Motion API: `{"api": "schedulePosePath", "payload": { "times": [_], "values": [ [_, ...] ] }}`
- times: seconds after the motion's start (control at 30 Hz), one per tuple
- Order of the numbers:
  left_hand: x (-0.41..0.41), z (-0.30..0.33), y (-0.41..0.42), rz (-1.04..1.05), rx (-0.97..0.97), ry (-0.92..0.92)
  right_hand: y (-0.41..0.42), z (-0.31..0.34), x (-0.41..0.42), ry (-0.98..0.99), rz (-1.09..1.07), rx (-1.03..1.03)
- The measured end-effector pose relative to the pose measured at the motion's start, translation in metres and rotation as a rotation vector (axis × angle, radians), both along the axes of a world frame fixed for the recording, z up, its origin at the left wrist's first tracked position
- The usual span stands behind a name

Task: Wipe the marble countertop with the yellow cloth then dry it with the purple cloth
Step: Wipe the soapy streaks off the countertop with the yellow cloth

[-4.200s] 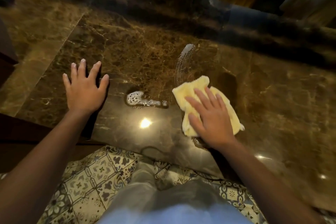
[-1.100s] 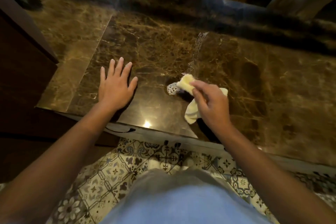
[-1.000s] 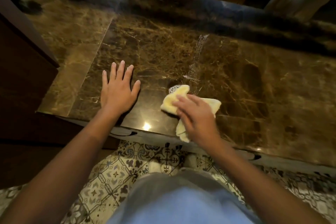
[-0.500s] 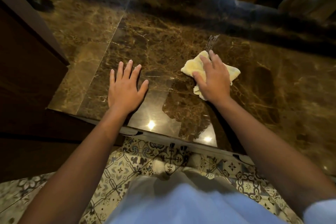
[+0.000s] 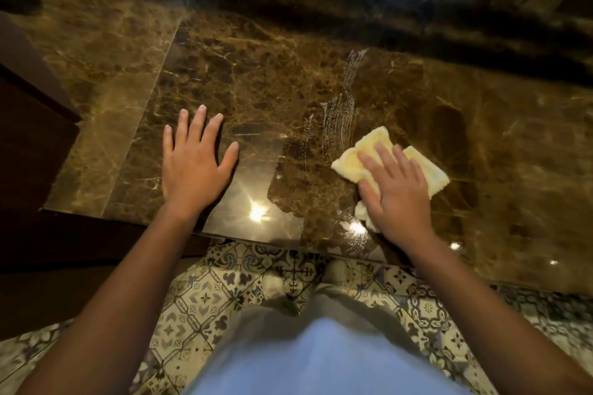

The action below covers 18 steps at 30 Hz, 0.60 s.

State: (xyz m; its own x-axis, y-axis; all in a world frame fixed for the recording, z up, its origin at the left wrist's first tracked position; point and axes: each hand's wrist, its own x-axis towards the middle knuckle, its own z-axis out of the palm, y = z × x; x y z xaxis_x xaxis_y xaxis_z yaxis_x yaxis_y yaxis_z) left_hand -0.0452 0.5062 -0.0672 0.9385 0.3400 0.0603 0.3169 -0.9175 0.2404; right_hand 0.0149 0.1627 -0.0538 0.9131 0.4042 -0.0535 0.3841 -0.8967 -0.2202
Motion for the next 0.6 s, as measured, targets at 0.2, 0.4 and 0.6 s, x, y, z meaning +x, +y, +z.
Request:
{"api": "schedulePosePath", "payload": {
  "times": [0.2,0.4,0.6],
  "values": [
    [0.001,0.002,-0.001,0.012,0.006,0.005,0.024,0.002,0.137,-0.021,-0.297,0.041],
    [0.0,0.005,-0.003,0.02,0.017,-0.001,0.069,0.013,0.194,-0.005,-0.241,0.116],
    [0.0,0.003,-0.004,0.021,0.015,-0.001,0.079,0.007,0.094,0.023,0.172,0.137]
  ]
}}
